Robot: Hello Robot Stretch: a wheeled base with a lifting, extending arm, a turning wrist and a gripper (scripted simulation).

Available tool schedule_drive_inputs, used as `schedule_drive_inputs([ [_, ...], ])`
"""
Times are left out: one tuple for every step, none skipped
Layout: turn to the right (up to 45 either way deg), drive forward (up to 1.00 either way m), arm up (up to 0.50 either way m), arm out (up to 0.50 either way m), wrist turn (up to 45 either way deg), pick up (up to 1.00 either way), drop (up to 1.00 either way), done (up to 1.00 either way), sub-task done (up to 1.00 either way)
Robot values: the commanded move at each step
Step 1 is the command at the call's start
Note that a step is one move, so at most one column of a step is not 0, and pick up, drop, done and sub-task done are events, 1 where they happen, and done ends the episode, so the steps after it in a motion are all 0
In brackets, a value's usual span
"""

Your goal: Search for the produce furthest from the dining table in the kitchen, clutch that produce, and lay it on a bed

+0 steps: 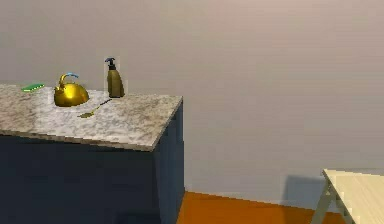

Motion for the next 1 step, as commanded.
schedule_drive_inputs([
  [15.0,0.00,0.00,0.00,0.0,0.00,0.00,0.00,0.00],
])
